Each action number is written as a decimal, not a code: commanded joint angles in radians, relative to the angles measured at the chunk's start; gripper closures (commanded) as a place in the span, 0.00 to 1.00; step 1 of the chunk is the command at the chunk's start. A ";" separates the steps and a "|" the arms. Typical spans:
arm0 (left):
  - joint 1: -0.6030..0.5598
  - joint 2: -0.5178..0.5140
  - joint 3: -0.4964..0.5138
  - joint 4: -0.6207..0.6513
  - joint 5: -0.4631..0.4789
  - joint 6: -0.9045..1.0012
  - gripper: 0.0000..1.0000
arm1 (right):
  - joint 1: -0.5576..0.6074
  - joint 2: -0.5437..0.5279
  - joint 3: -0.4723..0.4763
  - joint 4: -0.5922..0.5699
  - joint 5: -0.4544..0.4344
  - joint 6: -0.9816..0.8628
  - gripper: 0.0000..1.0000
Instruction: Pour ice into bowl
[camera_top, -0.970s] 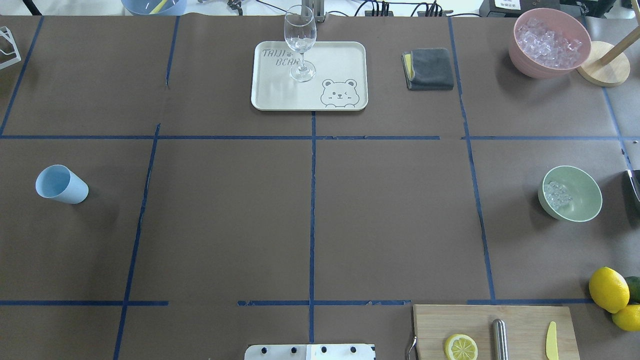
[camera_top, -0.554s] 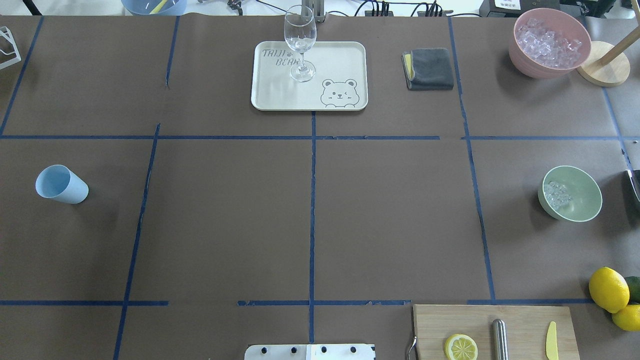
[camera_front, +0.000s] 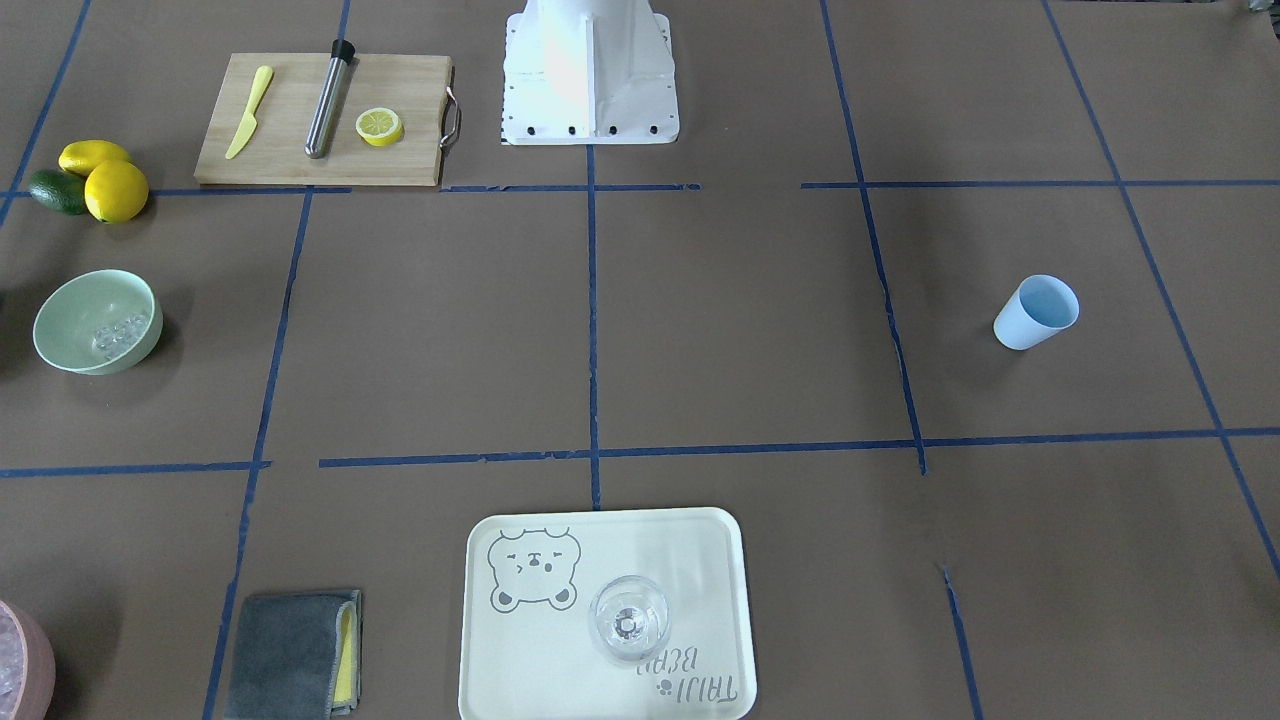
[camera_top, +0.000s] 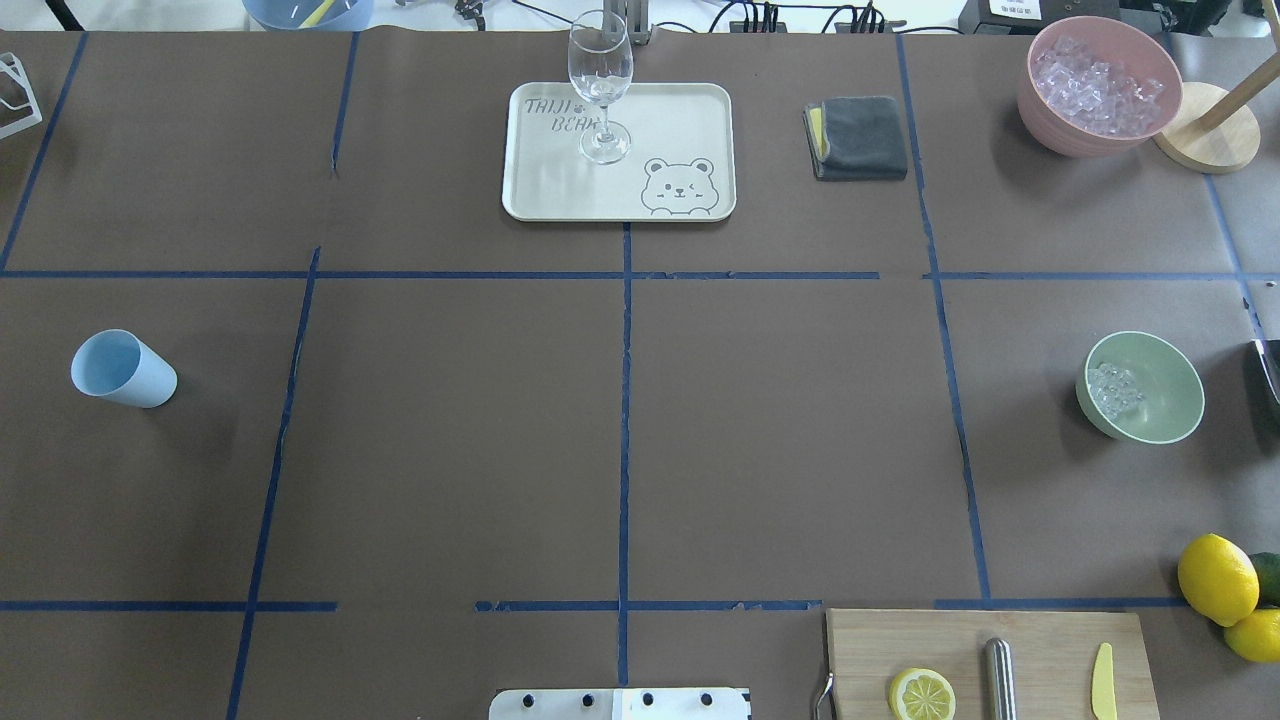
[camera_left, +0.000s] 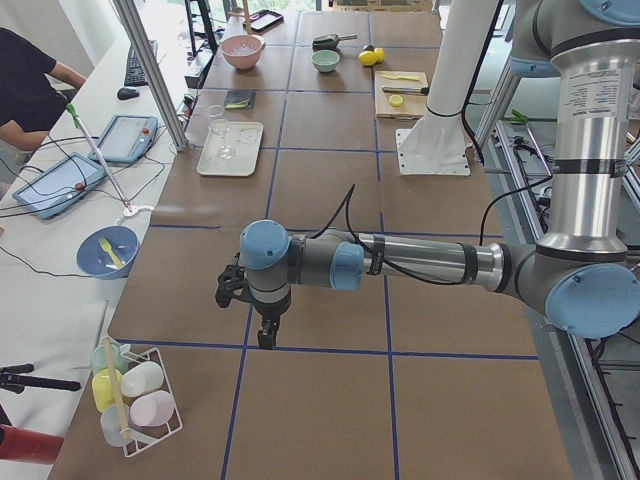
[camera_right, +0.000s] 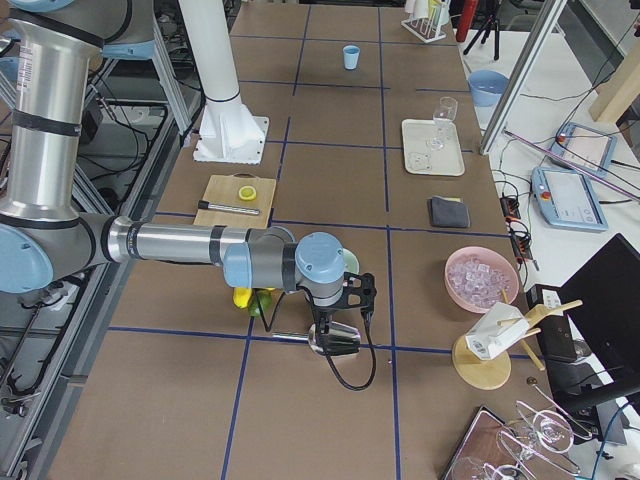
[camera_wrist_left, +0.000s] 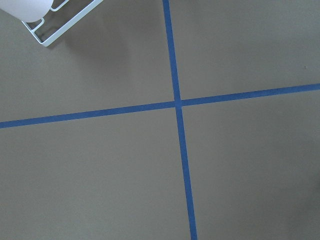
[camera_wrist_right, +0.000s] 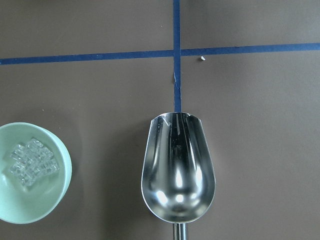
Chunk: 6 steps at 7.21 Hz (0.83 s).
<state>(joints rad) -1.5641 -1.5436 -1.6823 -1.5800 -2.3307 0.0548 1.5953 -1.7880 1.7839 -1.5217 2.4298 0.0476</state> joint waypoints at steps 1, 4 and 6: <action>0.001 -0.001 -0.002 0.000 0.001 0.002 0.00 | 0.000 0.001 0.000 0.000 0.000 0.000 0.00; 0.001 -0.003 -0.001 0.000 0.001 0.002 0.00 | 0.000 0.015 -0.006 0.000 -0.002 -0.002 0.00; 0.001 -0.003 -0.002 0.000 0.001 0.002 0.00 | 0.000 0.051 -0.024 0.000 -0.009 -0.002 0.00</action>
<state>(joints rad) -1.5631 -1.5460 -1.6833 -1.5800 -2.3301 0.0567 1.5953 -1.7581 1.7713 -1.5217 2.4241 0.0462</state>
